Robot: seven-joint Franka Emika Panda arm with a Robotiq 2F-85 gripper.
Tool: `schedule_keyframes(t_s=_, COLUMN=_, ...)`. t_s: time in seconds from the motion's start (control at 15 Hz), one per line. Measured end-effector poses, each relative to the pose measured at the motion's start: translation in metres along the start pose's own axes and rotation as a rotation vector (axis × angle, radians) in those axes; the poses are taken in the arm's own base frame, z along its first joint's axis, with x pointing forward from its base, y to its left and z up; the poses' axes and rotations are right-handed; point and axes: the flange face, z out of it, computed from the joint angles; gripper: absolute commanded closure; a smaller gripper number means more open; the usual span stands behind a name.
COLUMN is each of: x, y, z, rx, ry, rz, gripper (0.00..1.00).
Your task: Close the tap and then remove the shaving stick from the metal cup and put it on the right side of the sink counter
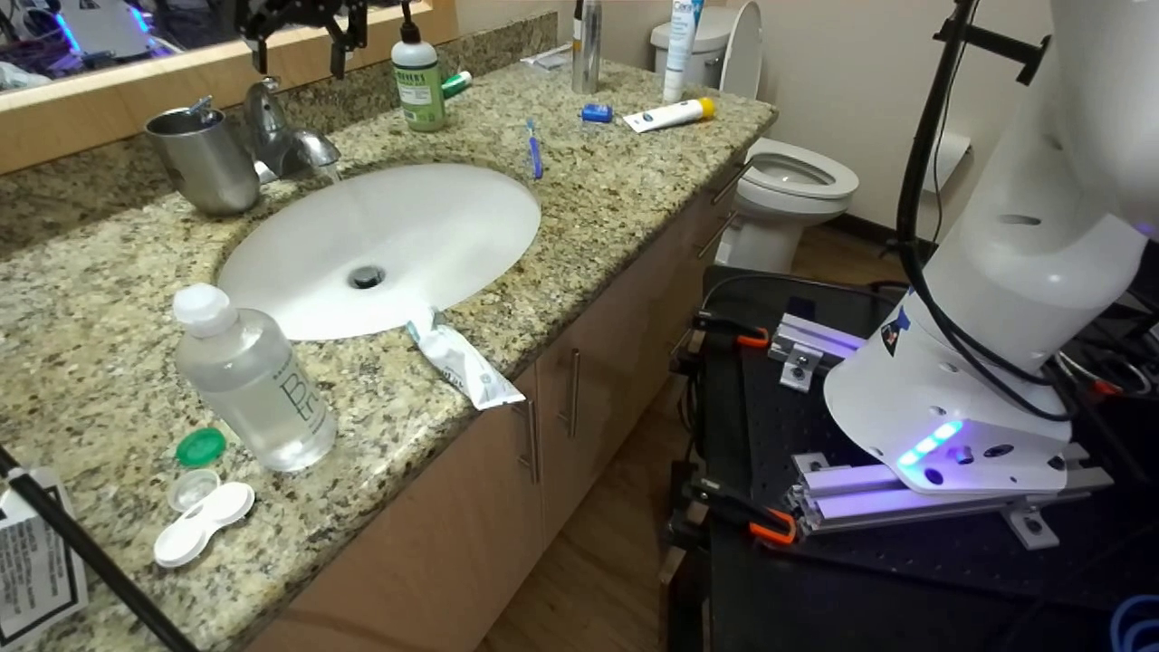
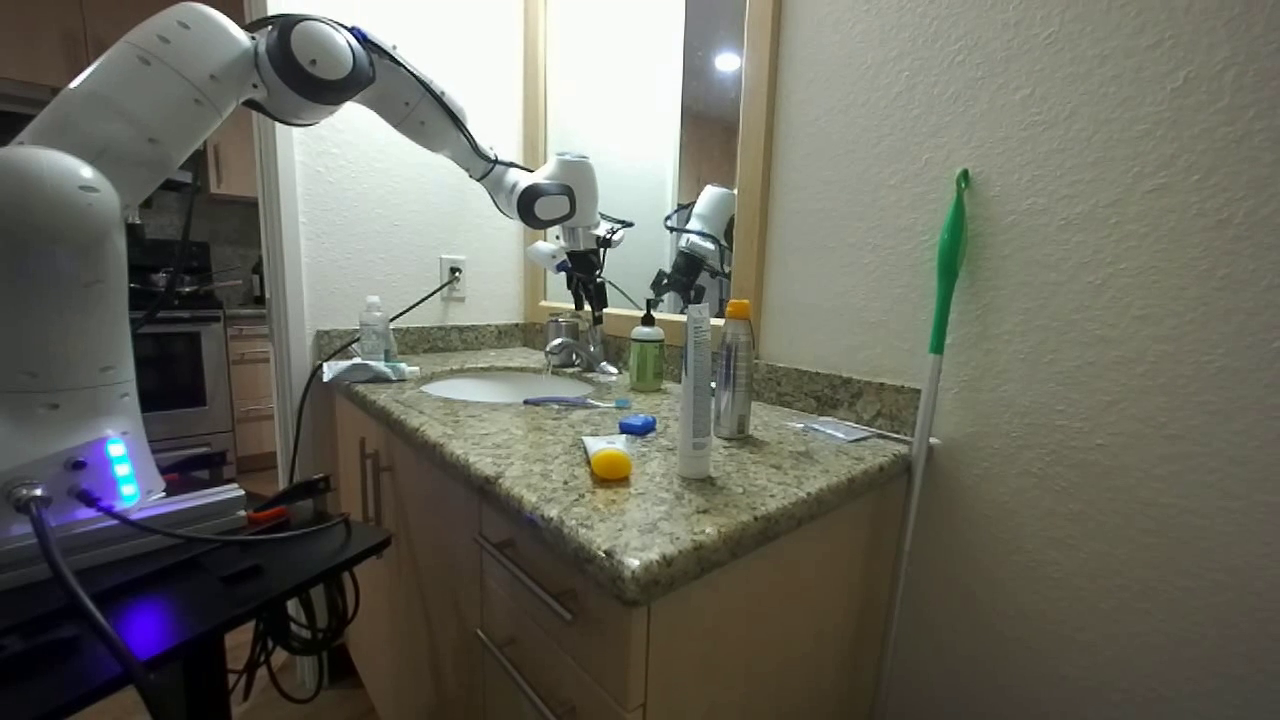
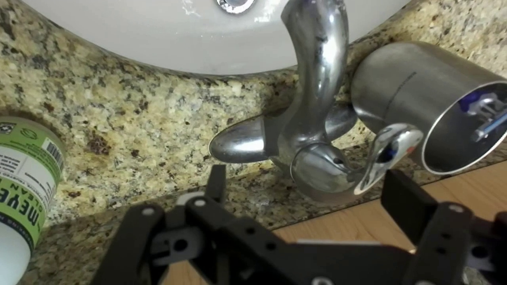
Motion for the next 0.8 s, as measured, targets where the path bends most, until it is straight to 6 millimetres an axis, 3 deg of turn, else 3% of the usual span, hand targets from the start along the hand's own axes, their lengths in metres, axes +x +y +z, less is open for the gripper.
schedule_keyframes(t_s=0.53, x=0.004, y=0.017, z=0.005, rx=-0.015, ry=-0.083, rz=0.09, gripper=0.0)
schedule_keyframes(t_s=0.8, x=0.001, y=0.029, z=0.029, rx=-0.021, ry=-0.142, rz=0.107, gripper=0.0)
